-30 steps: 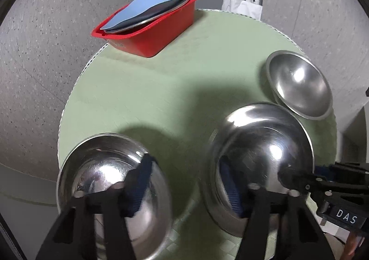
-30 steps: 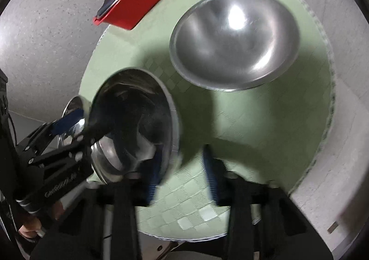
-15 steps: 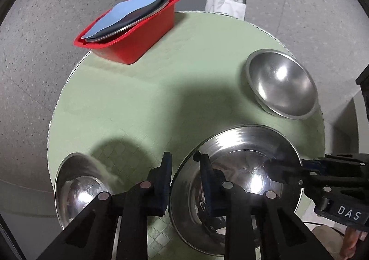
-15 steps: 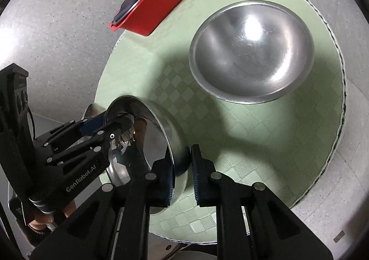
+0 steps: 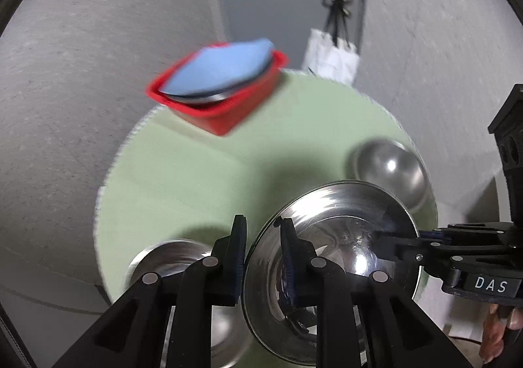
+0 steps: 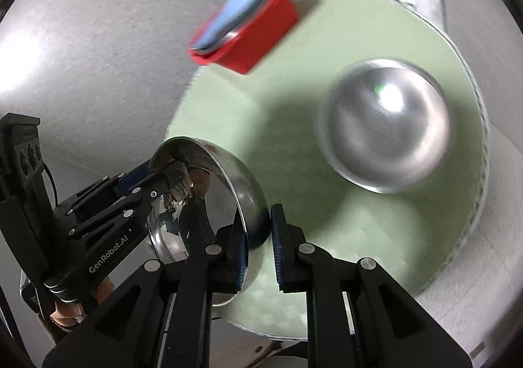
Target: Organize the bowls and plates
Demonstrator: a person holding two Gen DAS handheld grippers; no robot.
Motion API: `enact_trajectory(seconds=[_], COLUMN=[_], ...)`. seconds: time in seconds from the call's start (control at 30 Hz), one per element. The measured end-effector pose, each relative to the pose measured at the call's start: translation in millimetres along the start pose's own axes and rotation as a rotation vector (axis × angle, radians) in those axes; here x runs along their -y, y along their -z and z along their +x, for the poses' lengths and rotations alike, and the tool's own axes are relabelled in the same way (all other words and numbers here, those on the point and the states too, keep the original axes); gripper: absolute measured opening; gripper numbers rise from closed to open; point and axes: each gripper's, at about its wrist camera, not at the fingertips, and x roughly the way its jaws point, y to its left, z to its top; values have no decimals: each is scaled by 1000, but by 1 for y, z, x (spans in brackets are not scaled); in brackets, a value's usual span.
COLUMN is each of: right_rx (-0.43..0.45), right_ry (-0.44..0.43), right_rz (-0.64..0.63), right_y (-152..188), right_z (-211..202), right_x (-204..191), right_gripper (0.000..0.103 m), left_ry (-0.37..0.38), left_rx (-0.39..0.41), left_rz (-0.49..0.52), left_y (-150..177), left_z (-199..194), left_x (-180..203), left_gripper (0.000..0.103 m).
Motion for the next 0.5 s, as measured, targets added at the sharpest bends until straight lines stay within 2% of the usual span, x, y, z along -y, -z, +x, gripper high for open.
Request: enact_trajectory(seconds=[0.2,0.37,0.5], right_rx=[-46,-123,-178], right_ry=[-36,-44,-28], right_rz=[-133,-205,-250], right_y=[-14,-14,-9], right_z=[18,54,81], right_x=[-61,-99,-115], right_gripper=[14,14,14], left_ry=[-67,-114,-131], left_rx=[28,-12,-51], left_rz=[-124,-228,-275], left_y=[18,48,62], left_z=[-24,-25,-17], left_x=[-60,-99,-109], left_gripper=[18,18,18])
